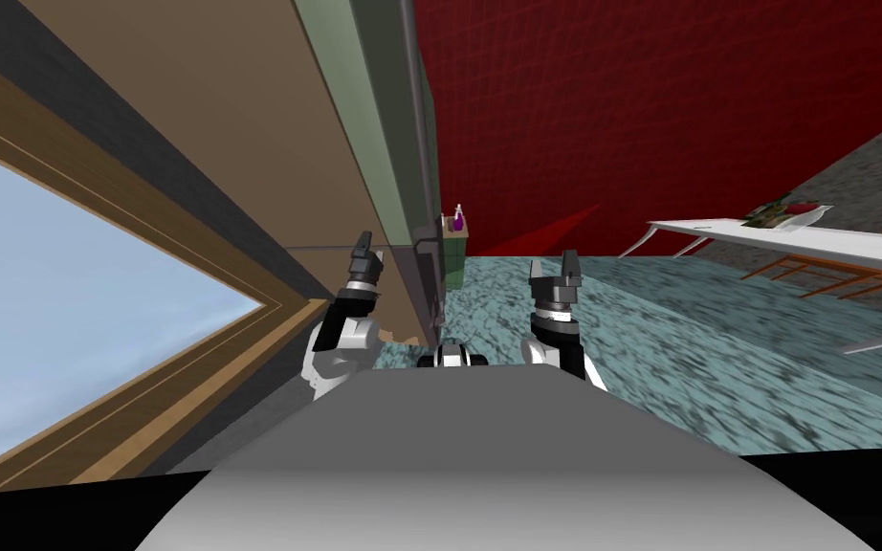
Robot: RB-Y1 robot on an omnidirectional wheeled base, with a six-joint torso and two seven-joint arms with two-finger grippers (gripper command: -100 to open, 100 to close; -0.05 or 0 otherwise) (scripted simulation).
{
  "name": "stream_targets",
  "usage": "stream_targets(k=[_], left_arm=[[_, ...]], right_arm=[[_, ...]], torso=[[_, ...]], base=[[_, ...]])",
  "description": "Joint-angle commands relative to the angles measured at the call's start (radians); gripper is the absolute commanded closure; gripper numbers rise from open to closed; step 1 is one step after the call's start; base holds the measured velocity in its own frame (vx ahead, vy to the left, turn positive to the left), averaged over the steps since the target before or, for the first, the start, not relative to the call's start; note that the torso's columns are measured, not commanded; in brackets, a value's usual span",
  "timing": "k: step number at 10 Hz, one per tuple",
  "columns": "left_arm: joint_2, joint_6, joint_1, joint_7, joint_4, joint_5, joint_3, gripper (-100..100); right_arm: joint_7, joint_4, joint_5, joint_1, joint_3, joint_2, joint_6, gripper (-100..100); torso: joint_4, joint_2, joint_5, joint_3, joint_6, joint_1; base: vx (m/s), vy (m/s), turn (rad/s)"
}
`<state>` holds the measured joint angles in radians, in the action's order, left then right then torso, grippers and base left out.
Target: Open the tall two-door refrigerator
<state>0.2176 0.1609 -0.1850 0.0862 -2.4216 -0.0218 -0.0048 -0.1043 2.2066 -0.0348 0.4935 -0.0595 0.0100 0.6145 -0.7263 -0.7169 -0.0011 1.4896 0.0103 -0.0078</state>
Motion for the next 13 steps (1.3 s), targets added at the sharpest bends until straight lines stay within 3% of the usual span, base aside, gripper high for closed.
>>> stream_targets(k=[1,9,13], left_arm=[[0.005,0.060,0.025,-0.005,0.006,-0.014,0.001,-100],[0.003,0.237,0.085,-0.007,0.008,-0.037,0.010,-100],[0.002,0.288,0.104,-0.008,0.009,-0.045,0.013,-100]], right_arm=[[0.000,0.000,0.000,0.000,0.000,0.000,0.000,0],[0.000,0.000,0.000,0.000,0.000,0.000,0.000,0],[0.000,0.000,0.000,0.000,0.000,0.000,0.000,0]], torso=[[0.000,0.001,0.000,0.000,0.000,0.001],[0.004,0.006,-0.001,0.003,0.004,-0.005],[0.005,0.008,-0.001,0.005,0.006,-0.006]], base=[[0.007,-0.039,0.072],[0.004,-0.037,0.050],[0.001,-0.025,0.027]])
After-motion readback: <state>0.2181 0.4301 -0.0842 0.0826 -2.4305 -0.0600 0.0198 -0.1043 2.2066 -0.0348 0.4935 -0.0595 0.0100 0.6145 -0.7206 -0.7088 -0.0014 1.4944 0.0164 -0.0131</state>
